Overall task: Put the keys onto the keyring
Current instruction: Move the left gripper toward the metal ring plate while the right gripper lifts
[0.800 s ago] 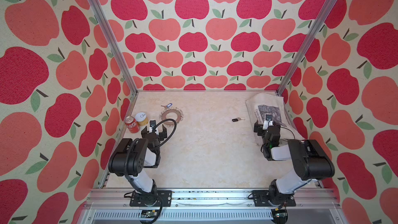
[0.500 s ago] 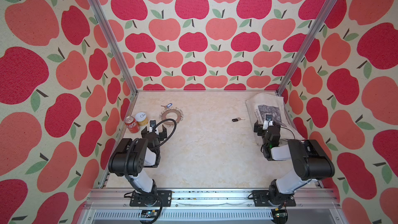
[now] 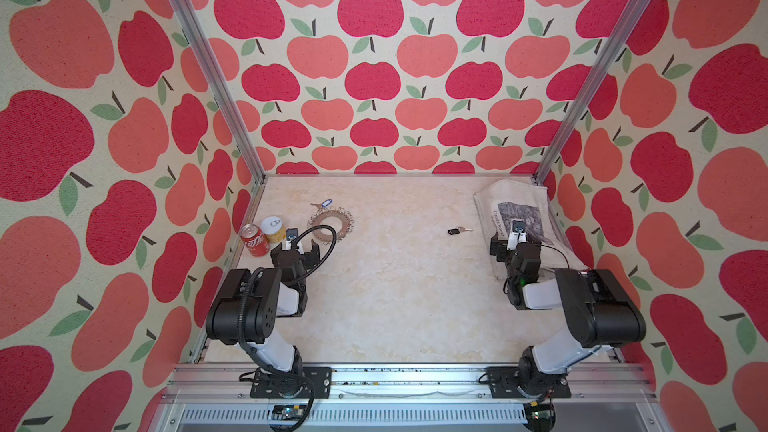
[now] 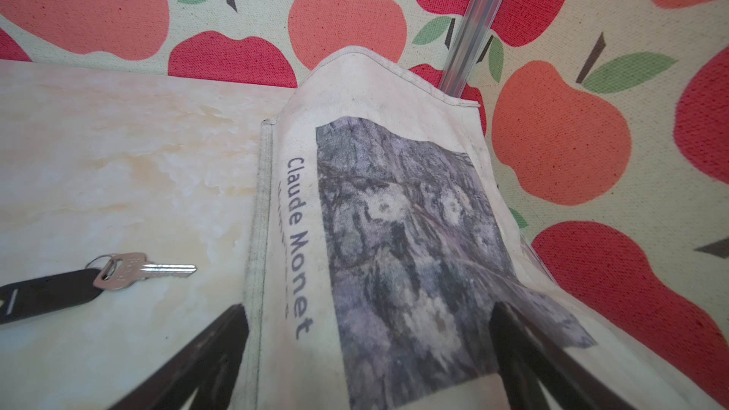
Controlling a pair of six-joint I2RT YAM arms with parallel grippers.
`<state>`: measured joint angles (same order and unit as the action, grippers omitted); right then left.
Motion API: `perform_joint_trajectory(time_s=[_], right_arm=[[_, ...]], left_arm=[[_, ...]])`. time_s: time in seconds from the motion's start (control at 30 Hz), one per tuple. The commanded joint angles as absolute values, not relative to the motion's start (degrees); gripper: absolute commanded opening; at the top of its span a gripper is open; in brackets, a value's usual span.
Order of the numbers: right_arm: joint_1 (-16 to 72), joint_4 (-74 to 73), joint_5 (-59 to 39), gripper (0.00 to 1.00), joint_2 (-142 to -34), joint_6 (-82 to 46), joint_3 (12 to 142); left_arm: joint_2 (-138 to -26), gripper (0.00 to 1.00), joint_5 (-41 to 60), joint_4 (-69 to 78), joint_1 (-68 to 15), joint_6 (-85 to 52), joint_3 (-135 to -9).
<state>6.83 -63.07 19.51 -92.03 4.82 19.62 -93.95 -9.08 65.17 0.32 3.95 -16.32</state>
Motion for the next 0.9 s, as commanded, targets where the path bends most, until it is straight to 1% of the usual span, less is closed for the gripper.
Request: perform_joint_trajectory(time_s=[0.0, 0.1, 0.13, 0.17, 0.23, 0.3, 0.4, 0.47, 0.6, 0.77, 0.87], right_arm=[[6.6, -60.1, 18.6, 0.99, -91.6, 2.9, 20.0], [6.9, -60.4, 18.5, 0.99, -91.0, 3.5, 19.8], [7.5, -58.8, 18.5, 0.99, -89.5, 4.2, 19.8], [7.8, -57.8, 17.8, 0.99, -87.9, 4.8, 19.6], [10.1, -53.3, 22.9, 0.99, -83.9, 6.5, 20.7], [11.5, -39.6, 24.6, 0.99, -78.7, 5.6, 24.9], [12.4, -23.4, 24.3, 0.99, -73.4, 2.7, 31.2], [13.0, -15.7, 22.9, 0.99, -70.9, 0.6, 34.0], [13.6, -4.2, 17.8, 0.99, -68.2, -3.1, 38.5], [15.1, 5.8, 14.3, 0.99, -67.2, -5.7, 42.9], [16.4, 8.7, 12.4, 0.99, -66.8, -6.9, 44.6]], left_arm=[[-93.1, 0.99, -7.1, 63.8, 0.7, 3.4, -17.1], [-91.3, 0.99, -7.8, 66.4, 0.1, 3.9, -15.4], [-89.9, 0.99, -8.8, 66.1, -0.6, 4.8, -15.0], [-88.1, 0.99, -11.9, 63.4, -2.4, 6.2, -16.0], [-83.6, 0.99, -14.2, 51.4, -5.8, 9.3, -21.4], [-80.4, 0.99, -14.6, 34.6, -7.3, 7.6, -28.2], [-79.6, 0.99, -11.3, 23.3, -7.8, 3.4, -34.1], [-81.0, 0.99, -11.1, 15.9, -9.0, 1.4, -39.2], [-86.5, 0.99, -6.1, 3.5, -9.3, -3.2, -49.4], [-95.7, 0.99, 0.6, -5.7, -9.4, -8.4, -60.7], [-101.5, 1.00, 3.2, -9.4, -9.7, -10.3, -66.5]])
